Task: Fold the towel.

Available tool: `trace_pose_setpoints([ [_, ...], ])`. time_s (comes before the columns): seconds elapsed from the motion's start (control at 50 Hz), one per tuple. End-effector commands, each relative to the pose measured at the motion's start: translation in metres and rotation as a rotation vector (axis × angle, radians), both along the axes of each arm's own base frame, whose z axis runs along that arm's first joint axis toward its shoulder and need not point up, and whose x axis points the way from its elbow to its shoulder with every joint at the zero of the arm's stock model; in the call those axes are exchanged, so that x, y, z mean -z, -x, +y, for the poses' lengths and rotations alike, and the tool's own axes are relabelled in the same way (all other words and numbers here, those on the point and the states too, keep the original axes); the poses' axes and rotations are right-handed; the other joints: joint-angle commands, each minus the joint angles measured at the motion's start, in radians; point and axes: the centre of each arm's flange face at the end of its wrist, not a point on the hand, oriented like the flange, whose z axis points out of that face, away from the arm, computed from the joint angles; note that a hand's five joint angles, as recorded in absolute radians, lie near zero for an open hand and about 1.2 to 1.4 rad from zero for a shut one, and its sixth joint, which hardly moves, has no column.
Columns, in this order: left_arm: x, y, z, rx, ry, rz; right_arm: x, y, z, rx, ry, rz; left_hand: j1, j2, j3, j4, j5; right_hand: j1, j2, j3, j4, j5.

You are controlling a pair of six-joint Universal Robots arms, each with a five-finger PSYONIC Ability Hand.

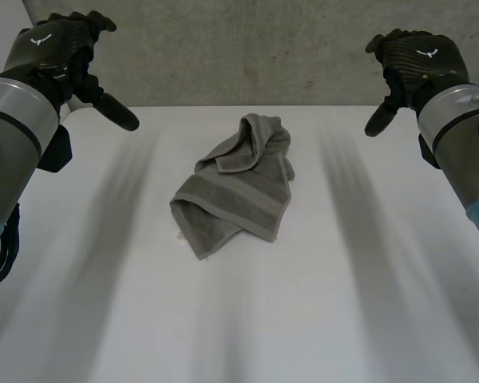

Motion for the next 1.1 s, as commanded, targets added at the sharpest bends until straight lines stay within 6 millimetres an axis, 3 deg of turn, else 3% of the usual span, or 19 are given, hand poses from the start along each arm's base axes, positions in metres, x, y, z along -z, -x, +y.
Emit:
trace_pose_setpoints([
  [0.02,0.002,0.003,0.004,0.011,-0.022,-0.01,-0.002,0.003,-0.003,0.009,0.001,0.0,-0.077,-0.054,-0.05,-0.076,-0.062,-0.058,-0.069,-0.067,-0.075,-0.059],
  [0.4,0.006,0.015,0.013,0.046,-0.018,-0.08,-0.002,0.003,-0.002,0.002,0.001,0.001,-0.077,-0.054,-0.05,-0.076,-0.062,-0.058,-0.069,-0.067,-0.075,-0.059],
  [0.52,0.02,0.017,0.007,0.05,-0.039,-0.106,-0.001,0.0,0.0,-0.014,0.0,0.01,-0.074,-0.051,-0.047,-0.073,-0.059,-0.058,-0.069,-0.067,-0.075,-0.059],
  [0.56,0.039,0.023,-0.004,0.051,-0.061,-0.159,-0.001,-0.001,0.0,-0.022,-0.001,0.014,-0.074,-0.051,-0.047,-0.073,-0.059,-0.058,-0.069,-0.067,-0.075,-0.059],
  [0.58,0.039,0.023,-0.004,0.051,-0.061,-0.16,-0.001,-0.001,0.0,-0.022,-0.001,0.014,-0.074,-0.051,-0.047,-0.073,-0.059,-0.058,-0.069,-0.067,-0.075,-0.059],
  [0.62,0.068,0.03,-0.018,0.055,-0.086,-0.244,0.002,-0.004,0.001,-0.046,-0.005,0.019,-0.074,-0.051,-0.047,-0.073,-0.059,-0.058,-0.069,-0.067,-0.075,-0.059],
  [0.68,0.081,0.033,-0.025,0.06,-0.085,-0.286,0.003,-0.006,0.002,-0.057,-0.009,0.021,-0.074,-0.051,-0.047,-0.073,-0.059,-0.058,-0.069,-0.067,-0.075,-0.059],
  [0.72,0.109,0.04,-0.039,0.063,-0.074,-0.344,0.005,-0.008,0.003,-0.079,-0.019,0.025,-0.068,-0.045,-0.042,-0.067,-0.054,-0.058,-0.069,-0.067,-0.075,-0.059],
  [0.74,0.109,0.04,-0.039,0.063,-0.074,-0.344,0.005,-0.008,0.003,-0.079,-0.019,0.025,-0.068,-0.045,-0.042,-0.067,-0.054,-0.058,-0.069,-0.067,-0.075,-0.059],
  [0.78,0.136,0.047,-0.054,0.06,-0.041,-0.366,0.005,-0.009,0.004,-0.094,-0.025,0.027,-0.05,-0.028,-0.024,-0.05,-0.036,-0.058,-0.069,-0.067,-0.075,-0.059],
  [0.84,0.148,0.05,-0.061,0.056,-0.018,-0.369,0.006,-0.01,0.004,-0.103,-0.027,0.03,-0.038,-0.016,-0.012,-0.038,-0.024,-0.058,-0.069,-0.067,-0.075,-0.059],
  [0.88,0.171,0.057,-0.074,0.05,0.034,-0.381,0.007,-0.01,0.004,-0.105,-0.028,0.03,-0.003,0.019,0.023,-0.003,0.011,-0.058,-0.069,-0.067,-0.075,-0.059],
  [1.0,0.206,0.068,-0.094,0.044,0.106,-0.473,0.007,-0.01,0.003,-0.106,-0.028,0.032,0.088,0.11,0.114,0.088,0.102,-0.058,-0.069,-0.067,-0.075,-0.059],
  [1.1,0.223,0.076,-0.099,0.079,0.099,-0.503,0.007,-0.01,0.003,-0.106,-0.026,0.039,0.152,0.175,0.178,0.153,0.166,-0.058,-0.069,-0.067,-0.075,-0.059],
])
